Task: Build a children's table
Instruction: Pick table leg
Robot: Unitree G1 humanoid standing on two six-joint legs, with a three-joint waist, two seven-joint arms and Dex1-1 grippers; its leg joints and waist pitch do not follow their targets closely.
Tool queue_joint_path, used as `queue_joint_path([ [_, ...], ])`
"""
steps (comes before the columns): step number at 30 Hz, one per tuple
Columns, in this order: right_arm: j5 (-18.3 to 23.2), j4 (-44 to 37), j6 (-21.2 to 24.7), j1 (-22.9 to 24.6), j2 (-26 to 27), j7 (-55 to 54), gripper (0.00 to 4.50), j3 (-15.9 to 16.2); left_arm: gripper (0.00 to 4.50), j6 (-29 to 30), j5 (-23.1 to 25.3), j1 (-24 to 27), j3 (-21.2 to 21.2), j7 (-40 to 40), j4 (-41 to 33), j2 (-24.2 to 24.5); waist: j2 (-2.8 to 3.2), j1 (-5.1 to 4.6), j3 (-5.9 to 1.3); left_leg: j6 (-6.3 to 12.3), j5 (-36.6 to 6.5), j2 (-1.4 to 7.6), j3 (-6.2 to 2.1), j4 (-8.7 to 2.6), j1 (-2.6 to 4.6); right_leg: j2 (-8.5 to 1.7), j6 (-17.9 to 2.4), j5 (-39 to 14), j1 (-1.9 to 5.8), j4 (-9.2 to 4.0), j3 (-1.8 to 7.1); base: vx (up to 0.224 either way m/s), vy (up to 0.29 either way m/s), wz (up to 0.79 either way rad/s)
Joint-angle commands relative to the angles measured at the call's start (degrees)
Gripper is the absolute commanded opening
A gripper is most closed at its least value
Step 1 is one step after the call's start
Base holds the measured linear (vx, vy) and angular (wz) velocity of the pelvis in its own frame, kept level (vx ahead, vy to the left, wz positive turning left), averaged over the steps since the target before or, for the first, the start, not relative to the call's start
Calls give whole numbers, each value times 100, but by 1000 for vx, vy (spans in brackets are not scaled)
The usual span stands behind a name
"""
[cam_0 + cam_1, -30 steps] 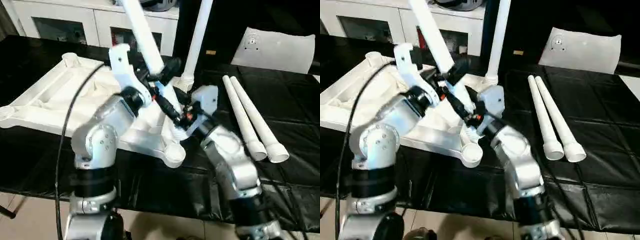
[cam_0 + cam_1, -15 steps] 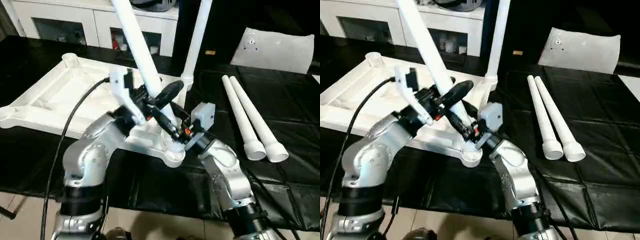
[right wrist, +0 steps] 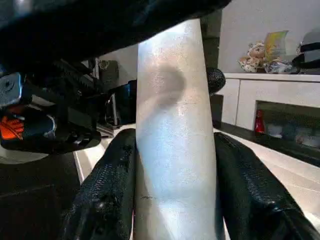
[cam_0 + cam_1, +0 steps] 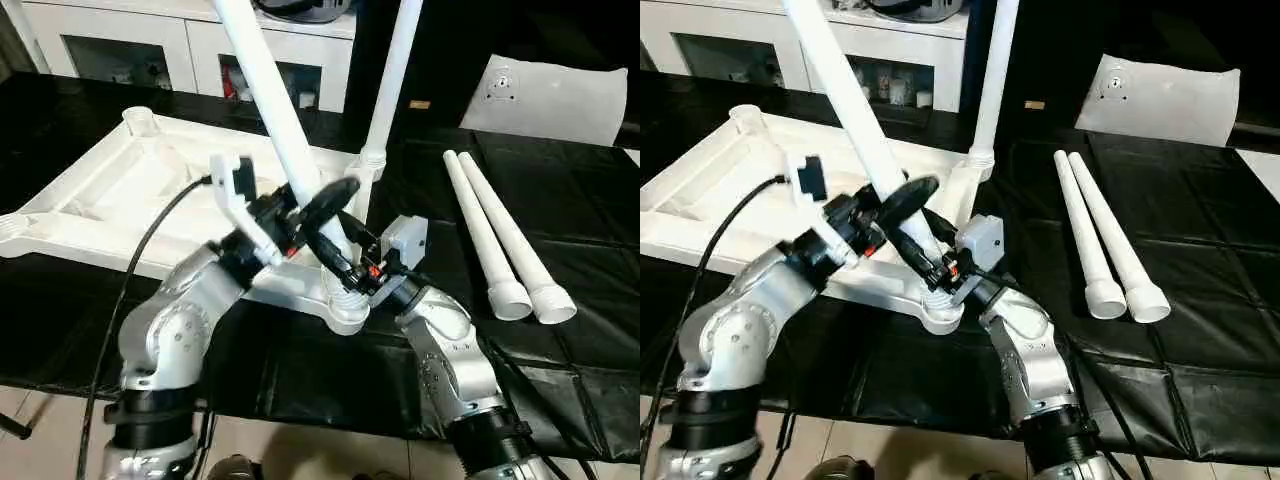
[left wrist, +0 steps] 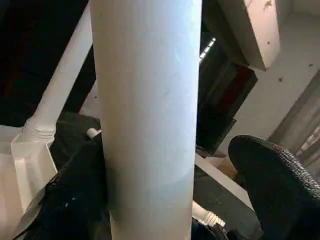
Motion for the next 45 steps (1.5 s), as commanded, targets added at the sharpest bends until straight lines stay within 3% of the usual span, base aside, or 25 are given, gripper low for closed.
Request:
queue_joint_path([
  [1,33,52,-49,-40,-27,-39,185,-117,369,-180,210,57,-366,-468,45,172,156,-26,-357,-346,-2445,294,-195,-515,212,-292,-813,-1680,157,-484,221,0,0,0],
  [4,6,58,-98,-13,-58,5,185,-90,366,-368,412,44,-399,-634,254,353,175,-35,-358,-396,-2472,299,-190,-520,229,-291,-815,-1667,144,-465,229,0,0,0],
  [10,-65,101,-202,-1,-135,75,185,-46,320,-638,490,51,-478,-919,425,553,182,-28,-360,-414,-2528,298,-194,-521,226,-313,-860,-1727,157,-467,229,0,0,0],
  [12,-75,104,-213,7,-141,84,185,-41,287,-656,500,58,-491,-929,440,562,178,-29,-362,-412,-2514,304,-188,-518,232,-313,-888,-1707,151,-459,233,0,0,0],
  [23,-105,179,-308,-18,-167,105,185,20,208,-737,507,62,-481,-955,577,556,189,-24,-364,-375,-2418,303,-181,-514,221,-313,-981,-1578,165,-439,233,0,0,0],
  [33,-193,173,-369,-54,-220,93,185,34,193,-11,-307,-149,-54,-631,450,301,184,-31,-356,-377,-2490,300,-180,-509,224,-303,-996,-1684,161,-447,228,0,0,0],
  [42,-252,160,-295,-150,-295,132,185,114,189,95,-293,-447,117,-240,494,206,181,-26,-362,-351,-2407,294,-179,-499,226,-301,-946,-1668,171,-450,224,0,0,0],
  [45,-212,66,-23,-186,-374,229,254,179,189,56,-186,-581,196,-22,564,209,187,-27,-368,-327,-2319,289,-174,-491,222,-289,-976,-1525,181,-437,226,0,0,0],
])
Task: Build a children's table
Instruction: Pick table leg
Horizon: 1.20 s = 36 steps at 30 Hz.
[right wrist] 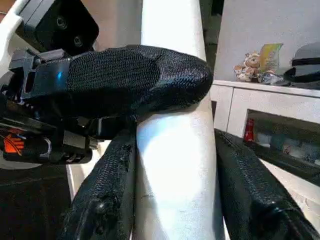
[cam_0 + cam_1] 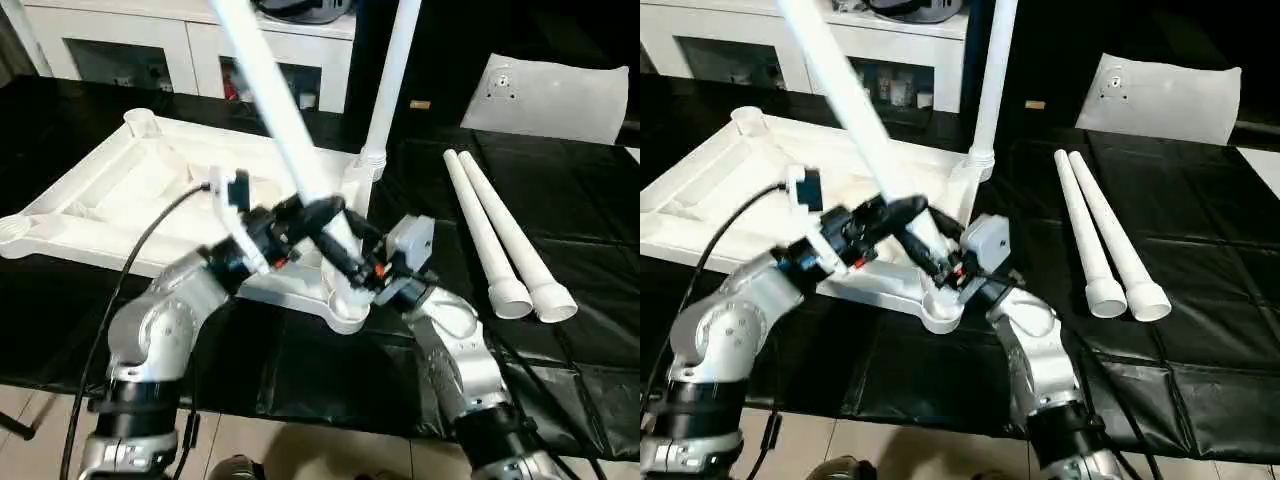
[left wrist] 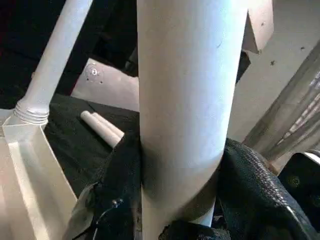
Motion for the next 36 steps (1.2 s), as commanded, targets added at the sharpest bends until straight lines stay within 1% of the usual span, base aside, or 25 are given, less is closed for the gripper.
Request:
queue_joint_path([
  [1,-71,-121,233,1,-80,217,254,171,189,-101,-17,-359,170,250,-57,-48,136,-27,-377,-320,-2302,284,-173,-489,219,-283,-961,-1515,180,-443,219,0,0,0],
  [2,-31,-173,319,-3,-117,278,261,185,189,-109,65,-404,160,275,-38,4,132,-24,-377,-316,-2293,283,-172,-487,219,-288,-961,-1520,183,-444,219,0,0,0],
  [3,3,-197,364,0,-129,310,290,186,187,-111,112,-416,140,265,-36,42,107,-16,-376,-298,-2235,287,-168,-486,212,-296,-942,-1518,193,-448,223,0,0,0],
  [6,247,-450,766,63,-259,577,308,239,186,-77,158,-445,117,242,-74,137,121,-12,-385,-240,-2098,286,-167,-474,198,-297,-962,-1388,207,-431,224,0,0,0],
  [8,292,-512,849,79,-300,633,334,259,186,-52,133,-455,133,255,-88,147,118,-7,-387,-225,-2032,285,-165,-473,193,-303,-974,-1385,212,-430,219,0,0,0],
  [11,382,-664,1035,119,-383,712,354,286,186,-31,127,-466,136,266,-108,188,115,-10,-384,-233,-2049,287,-163,-468,198,-303,-984,-1469,203,-437,216,0,0,0],
  [12,530,-889,1301,164,-501,768,366,261,186,-16,146,-489,119,255,-119,250,116,2,-380,-235,-2057,290,-170,-474,208,-300,-964,-1518,212,-444,213,0,0,0],
  [13,572,-933,1379,170,-520,764,379,245,186,-13,146,-494,117,253,-119,260,118,-1,-380,-234,-2072,289,-169,-473,206,-298,-959,-1545,203,-441,214,0,0,0],
  [14,805,-1182,1815,206,-626,737,392,148,186,7,144,-521,110,238,-116,319,71,-10,-371,-219,-2068,283,-163,-475,207,-281,-946,-1579,206,-455,213,0,0,0],
  [15,1049,-1393,2347,184,-766,680,392,5,186,60,123,-556,102,176,-115,387,89,10,-369,-209,-2054,287,-167,-474,219,-280,-916,-1613,203,-446,217,0,0,0],
  [16,1049,-1393,2347,184,-766,680,396,5,186,60,123,-556,102,176,-115,387,93,13,-374,-206,-2044,283,-171,-475,222,-280,-903,-1617,212,-440,214,0,0,0],
  [17,1215,-1502,2657,143,-858,666,404,-102,186,119,97,-576,89,108,-123,439,90,7,-378,-219,-2033,283,-168,-469,214,-286,-888,-1630,203,-444,211,0,0,0],
  [18,1316,-1560,2878,84,-958,674,427,-192,186,196,48,-592,72,34,-139,491,91,10,-373,-237,-2048,282,-171,-468,209,-305,-888,-1714,197,-447,211,0,0,0],
  [20,1507,-1640,3150,2,-1109,767,437,-292,186,307,-28,-612,35,-101,-163,572,89,21,-379,-278,-2018,283,-169,-461,217,-315,-880,-1756,194,-452,213,0,0,0],
  [21,1632,-1656,3355,-100,-1249,844,444,-365,186,414,-115,-630,-2,-261,-193,656,64,25,-373,-276,-1994,279,-165,-457,220,-314,-900,-1778,193,-442,211,0,0,0],
  [22,1685,-1670,3446,-131,-1299,867,444,-387,186,452,-150,-635,-12,-311,-206,683,74,25,-376,-277,-1983,273,-166,-456,220,-312,-907,-1803,195,-440,208,0,0,0],
  [23,1778,-1642,3621,-225,-1385,903,448,-439,186,531,-225,-652,-39,-435,-238,744,45,21,-374,-283,-1947,275,-155,-450,216,-311,-898,-1815,189,-447,211,0,0,0],
  [24,1910,-1641,3855,-321,-1492,962,448,-490,186,628,-316,-674,-85,-576,-275,827,41,26,-376,-274,-1900,270,-153,-445,212,-318,-916,-1822,194,-439,211,0,0,0],
  [26,1985,-1664,3969,-354,-1548,1027,450,-502,186,675,-353,-686,-120,-642,-290,877,54,34,-380,-274,-1812,273,-149,-437,211,-321,-937,-1762,193,-430,212,0,0,0],
  [27,2043,-1648,4081,-413,-1603,1106,450,-515,186,716,-393,-695,-170,-774,-325,936,35,40,-379,-265,-1774,270,-143,-432,208,-326,-944,-1756,192,-433,214,0,0,0],
  [29,2092,-1614,4243,-491,-1683,1249,450,-499,186,838,-471,-708,-216,-919,-373,1001,33,47,-389,-238,-1676,265,-140,-425,198,-325,-972,-1676,206,-415,208,0,0,0],
  [33,2061,-1507,4437,-610,-1947,1712,450,-259,186,948,-502,-732,-342,-1181,-433,1128,30,51,-386,-246,-1617,272,-137,-421,200,-324,-974,-1673,214,-409,207,0,0,0],
  [34,2028,-1486,4438,-614,-1984,1786,431,-198,186,957,-501,-739,-356,-1203,-431,1142,0,47,-382,-241,-1619,272,-130,-419,195,-331,-965,-1698,214,-419,211,0,0,0],
  [35,2028,-1486,4438,-614,-1984,1786,420,-198,186,957,-501,-739,-356,-1203,-431,1142,11,58,-383,-242,-1612,274,-133,-414,199,-340,-958,-1742,211,-419,213,0,0,0],
  [36,1999,-1445,4521,-631,-2080,2039,413,-13,186,993,-537,-765,-406,-1312,-438,1183,-11,55,-390,-235,-1612,271,-133,-406,198,-343,-963,-1779,219,-420,207,0,0,0],
])
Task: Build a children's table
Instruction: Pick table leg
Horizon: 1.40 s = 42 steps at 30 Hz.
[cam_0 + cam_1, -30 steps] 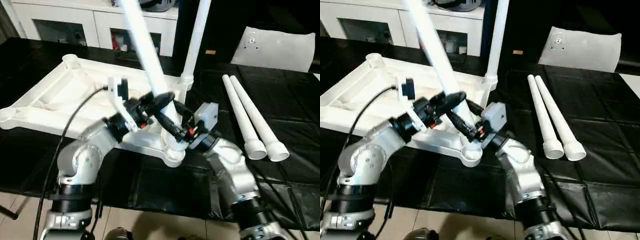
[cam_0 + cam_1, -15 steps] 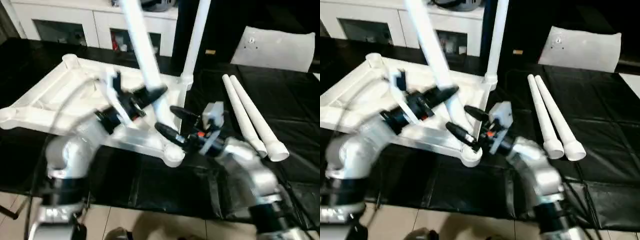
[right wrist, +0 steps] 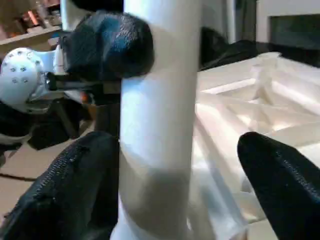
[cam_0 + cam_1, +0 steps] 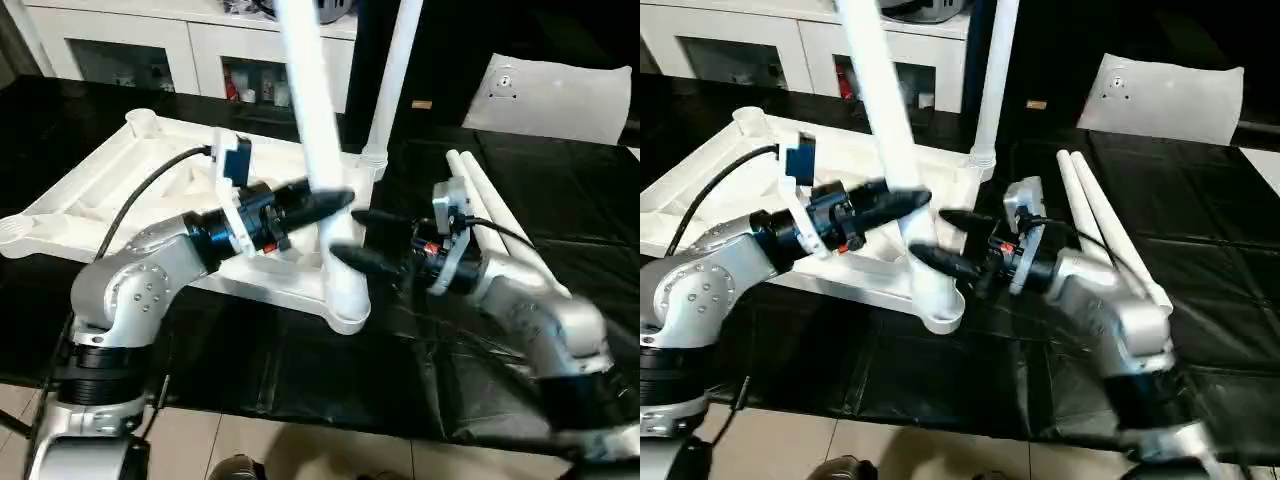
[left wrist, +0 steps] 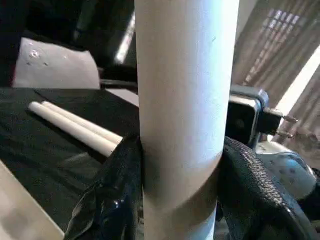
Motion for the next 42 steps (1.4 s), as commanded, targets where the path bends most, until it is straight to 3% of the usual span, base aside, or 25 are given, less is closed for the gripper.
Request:
queue_joint_path([
  [1,-36,58,152,-66,-102,259,409,181,186,71,-102,-152,-94,-159,-204,69,-8,21,-388,-225,-1588,270,-138,-418,183,-337,-967,-1781,213,-430,209,0,0,0],
  [9,-29,243,332,-203,-77,519,336,295,186,114,-124,-208,-224,-408,-251,157,-6,30,-387,-266,-1626,277,-141,-414,198,-346,-988,-1878,198,-422,207,0,0,0],
  [19,-137,379,352,-220,-51,664,250,377,186,93,-120,-201,-294,-507,-263,186,2,36,-404,-256,-1525,275,-135,-401,197,-336,-1059,-1628,210,-398,203,0,0,0],
  [21,-140,379,358,-216,-48,669,250,383,186,91,-116,-203,-303,-523,-261,194,-2,36,-403,-257,-1543,273,-137,-401,195,-340,-1059,-1653,215,-398,204,0,0,0],
  [24,-140,364,372,-199,-48,676,209,396,186,68,-90,-205,-327,-546,-247,211,15,35,-406,-266,-1539,272,-139,-400,200,-337,-1065,-1638,213,-395,203,0,0,0],
  [34,-150,294,399,-97,-18,633,191,385,186,-29,19,-208,-308,-353,-170,125,-17,34,-405,-265,-1524,274,-135,-393,195,-343,-1063,-1655,219,-396,205,0,0,0],
  [41,-213,310,247,-65,134,361,191,296,186,9,-55,-174,-231,-192,-260,27,2,28,-405,-289,-1566,274,-140,-396,196,-341,-1050,-1691,212,-398,201,0,0,0],
  [42,-225,319,223,-63,154,324,191,280,221,17,-65,-167,-212,-158,-271,6,7,30,-406,-292,-1572,272,-140,-395,196,-344,-1047,-1704,213,-399,202,0,0,0],
])
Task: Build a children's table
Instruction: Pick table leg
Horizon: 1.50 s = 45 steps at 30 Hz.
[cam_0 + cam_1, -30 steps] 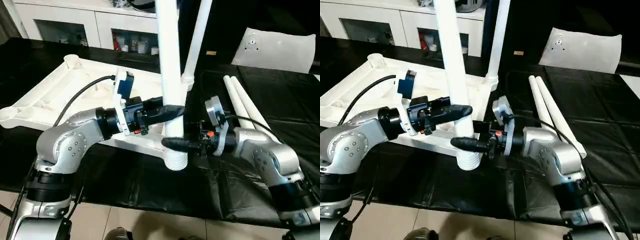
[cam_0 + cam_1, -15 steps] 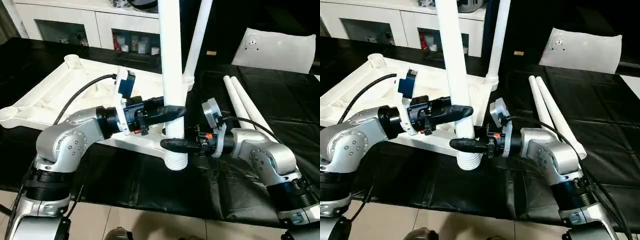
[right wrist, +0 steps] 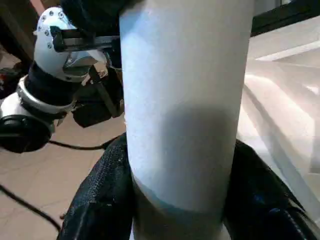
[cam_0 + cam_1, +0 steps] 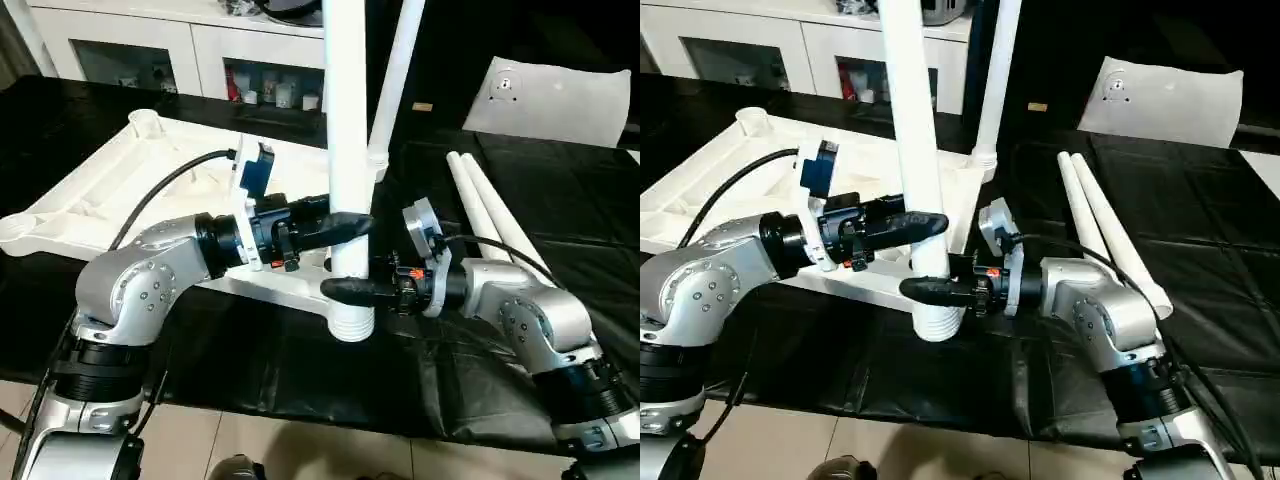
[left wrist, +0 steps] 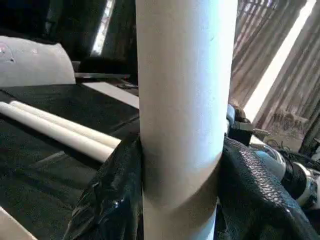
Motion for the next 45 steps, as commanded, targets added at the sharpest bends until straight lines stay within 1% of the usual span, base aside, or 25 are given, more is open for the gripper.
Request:
queue_joint_path([
  [1,-182,70,-178,60,114,-350,191,-116,242,-11,-117,-40,62,216,-199,-130,24,19,-405,-303,-1564,267,-140,-416,195,-340,-1047,-1681,205,-413,203,0,0,0],
  [2,-227,79,-259,62,163,-456,191,-144,256,-75,-83,-2,73,265,-250,-154,36,21,-407,-311,-1564,271,-142,-416,195,-346,-1052,-1663,204,-408,204,0,0,0],
  [5,-350,91,-469,82,288,-730,191,-205,278,-330,134,117,64,458,-376,-237,27,13,-404,-355,-1634,277,-148,-426,195,-342,-1040,-1652,204,-417,199,0,0,0],
  [6,-405,103,-588,106,413,-967,191,-285,285,-515,335,204,50,699,-449,-335,27,13,-409,-346,-1602,286,-154,-433,192,-341,-1015,-1596,211,-412,203,0,0,0],
  [8,-449,107,-639,120,467,-1080,191,-307,285,-600,408,246,47,796,-501,-390,29,14,-411,-337,-1598,275,-146,-426,199,-333,-986,-1601,207,-414,201,0,0,0],
  [9,-553,76,-779,181,584,-1288,191,-314,285,-771,574,351,73,1158,-652,-576,29,11,-403,-348,-1617,286,-150,-434,188,-338,-971,-1616,206,-419,206,0,0,0],
  [10,-583,63,-823,204,622,-1348,191,-309,288,-832,646,387,72,1294,-703,-642,13,8,-404,-362,-1641,290,-152,-433,186,-346,-958,-1625,212,-429,205,0,0,0],
  [11,-601,48,-857,226,660,-1393,191,-310,288,-881,699,418,59,1394,-739,-692,14,9,-407,-352,-1639,293,-151,-436,191,-342,-949,-1630,212,-427,206,0,0,0],
  [13,-627,24,-907,256,725,-1469,191,-316,288,-917,775,469,34,1567,-785,-764,11,-3,-400,-348,-1710,283,-151,-440,189,-333,-891,-1763,204,-440,203,0,0,0],
  [15,-674,-11,-1011,305,861,-1635,191,-330,288,-971,864,611,0,1831,-856,-905,10,-18,-381,-349,-1839,284,-161,-442,187,-344,-799,-2044,186,-473,207,0,0,0],
  [16,-719,-13,-1074,313,901,-1697,191,-319,271,-1027,946,660,0,1973,-852,-984,5,-24,-373,-357,-1899,281,-164,-448,180,-342,-742,-2168,184,-496,204,0,0,0],
  [18,-746,-18,-1112,323,933,-1741,191,-297,254,-1074,1042,702,-13,2132,-840,-1075,8,-19,-382,-362,-1916,277,-171,-445,189,-334,-673,-2216,179,-498,203,0,0,0],
  [19,-751,-17,-1120,324,938,-1746,191,-295,254,-1077,1049,707,-16,2147,-841,-1087,7,-25,-380,-362,-1914,282,-172,-451,185,-328,-660,-2199,177,-500,205,0,0,0],
  [22,-825,17,-1221,332,1017,-1828,191,-274,216,-1102,1181,755,-55,2449,-839,-1259,3,-24,-378,-360,-1963,278,-171,-448,188,-332,-629,-2240,164,-515,205,0,0,0],
  [27,-934,66,-1351,326,1114,-1945,191,-238,194,-1212,1392,753,-145,2752,-831,-1376,3,-30,-378,-337,-1997,274,-176,-447,183,-330,-584,-2276,153,-525,201,0,0,0],
  [28,-940,69,-1365,326,1117,-1949,191,-235,192,-1228,1416,751,-164,2757,-824,-1376,-1,-27,-376,-328,-2002,275,-178,-448,183,-330,-572,-2288,155,-531,200,0,0,0],
  [29,-952,77,-1383,323,1123,-1962,191,-236,192,-1230,1434,749,-171,2774,-814,-1390,9,-24,-376,-328,-1991,273,-178,-449,182,-331,-574,-2278,156,-531,201,0,0,0],
  [32,-981,100,-1411,313,1139,-1971,191,-251,188,-1230,1447,751,-155,2828,-793,-1446,16,-28,-381,-335,-1938,276,-176,-451,180,-319,-617,-2096,162,-511,201,0,0,0],
  [36,-1035,114,-1436,272,1152,-2045,191,-277,188,-1254,1469,708,-111,2859,-746,-1436,5,-31,-380,-321,-1960,273,-171,-449,180,-321,-625,-2114,162,-515,202,0,0,0],
  [39,-1037,80,-1363,264,1135,-2102,191,-272,188,-1258,1454,646,-64,2860,-699,-1407,9,-31,-379,-311,-1936,274,-172,-450,178,-320,-626,-2104,163,-511,201,0,0,0],
  [40,-1011,75,-1324,256,1142,-2125,191,-290,188,-1253,1442,624,-43,2853,-687,-1401,-7,-33,-379,-309,-1943,275,-170,-449,184,-318,-622,-2124,157,-510,201,0,0,0],
  [41,-913,51,-1238,233,1144,-2093,191,-332,188,-1244,1403,572,-22,2778,-666,-1364,-8,-33,-374,-310,-1952,271,-169,-449,181,-319,-619,-2147,156,-516,202,0,0,0],
  [42,-852,36,-1187,220,1144,-2056,247,-360,188,-1239,1382,542,-14,2723,-656,-1342,0,-32,-377,-314,-1978,271,-170,-450,193,-317,-608,-2186,150,-516,201,0,0,0],
  [43,-811,29,-1138,200,1131,-2020,261,-379,188,-1236,1364,509,-16,2643,-647,-1302,-9,-31,-375,-307,-1989,267,-172,-449,191,-322,-599,-2217,154,-520,198,0,0,0],
  [45,-768,18,-1077,152,1036,-1855,267,-383,188,-1165,1248,419,21,2473,-623,-1215,-13,-36,-374,-314,-1987,267,-171,-448,188,-320,-583,-2253,150,-516,197,0,0,0],
])
